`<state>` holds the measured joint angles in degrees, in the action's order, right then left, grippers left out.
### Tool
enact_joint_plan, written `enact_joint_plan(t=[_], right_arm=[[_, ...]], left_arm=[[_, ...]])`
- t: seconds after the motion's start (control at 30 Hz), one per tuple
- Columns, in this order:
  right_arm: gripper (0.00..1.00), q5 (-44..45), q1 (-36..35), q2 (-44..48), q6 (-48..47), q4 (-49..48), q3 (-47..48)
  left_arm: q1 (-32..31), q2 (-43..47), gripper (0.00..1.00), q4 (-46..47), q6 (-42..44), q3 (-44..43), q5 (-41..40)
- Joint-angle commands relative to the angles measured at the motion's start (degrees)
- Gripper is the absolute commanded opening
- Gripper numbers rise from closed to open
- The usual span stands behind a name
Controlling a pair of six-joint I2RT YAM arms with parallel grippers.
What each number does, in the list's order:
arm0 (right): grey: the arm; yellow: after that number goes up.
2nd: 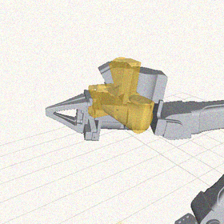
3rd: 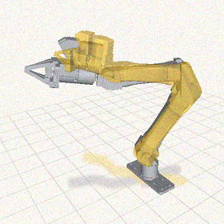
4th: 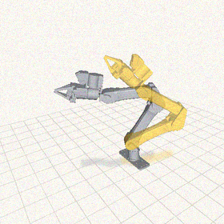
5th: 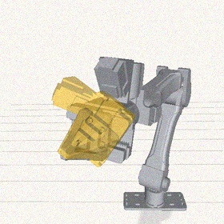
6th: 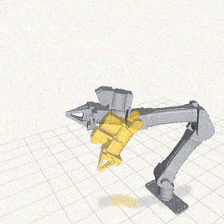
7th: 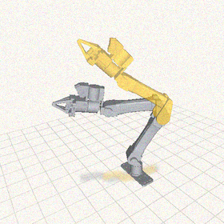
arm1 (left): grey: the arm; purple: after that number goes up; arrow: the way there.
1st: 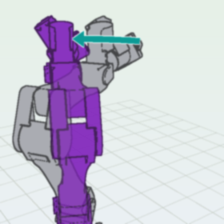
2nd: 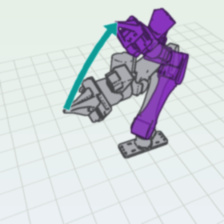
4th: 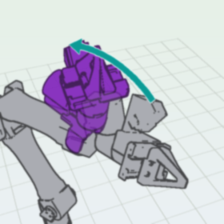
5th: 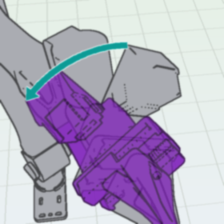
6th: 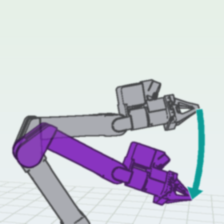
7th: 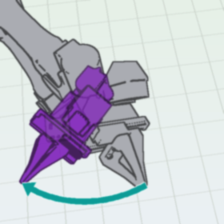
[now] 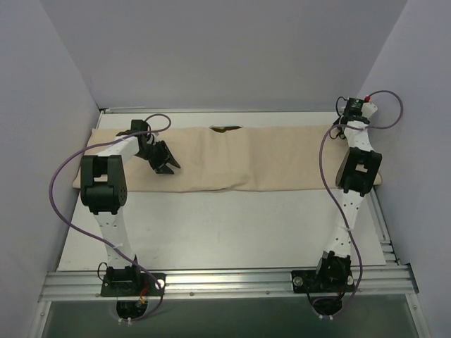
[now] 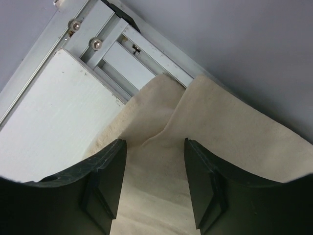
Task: Open and lay out the surgical kit
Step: Open the surgical kit at the center of the board.
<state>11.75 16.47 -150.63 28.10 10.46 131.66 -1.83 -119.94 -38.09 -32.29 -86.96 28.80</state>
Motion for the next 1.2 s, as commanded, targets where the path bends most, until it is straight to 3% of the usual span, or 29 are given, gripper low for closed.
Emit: enact_joint_plan(t=[0.0,0.2,0.23,0.4,0.7,0.93,1.17], right_arm=[[0.47,0.56,-0.03,-0.72,1.7,0.26,-0.17],[0.24,0.29,0.05,-0.37,2.31,0.0,-0.43],[0.17,0.21,-0.03,-0.28,2.31,-0.17,-0.43],[0.01,0.38,-0.03,1.3,2.31,-0.09,0.27],[0.0,-0.23,-0.03,9.2,2.84,0.52,-3.86],[0.0,0.91,0.23,15.71,2.67,10.28,-5.7],[0.0,-3.39,0.49,23.0,5.64,14.5,-15.36]], left_arm=[[-0.02,-0.29,0.49,-0.5,1.18,-2.6,0.21],[-0.11,-0.29,0.49,-0.59,1.27,-2.52,0.03],[-0.02,-0.21,0.49,-0.5,1.18,-2.43,0.03],[-0.2,0.14,0.49,-0.24,1.18,-1.99,0.12],[-0.11,0.85,0.49,-0.93,1.0,-2.43,0.3],[-0.11,1.99,0.49,-1.29,-0.31,-1.64,-0.41],[-0.11,2.87,0.49,0.29,-4.0,-1.28,1.43]])
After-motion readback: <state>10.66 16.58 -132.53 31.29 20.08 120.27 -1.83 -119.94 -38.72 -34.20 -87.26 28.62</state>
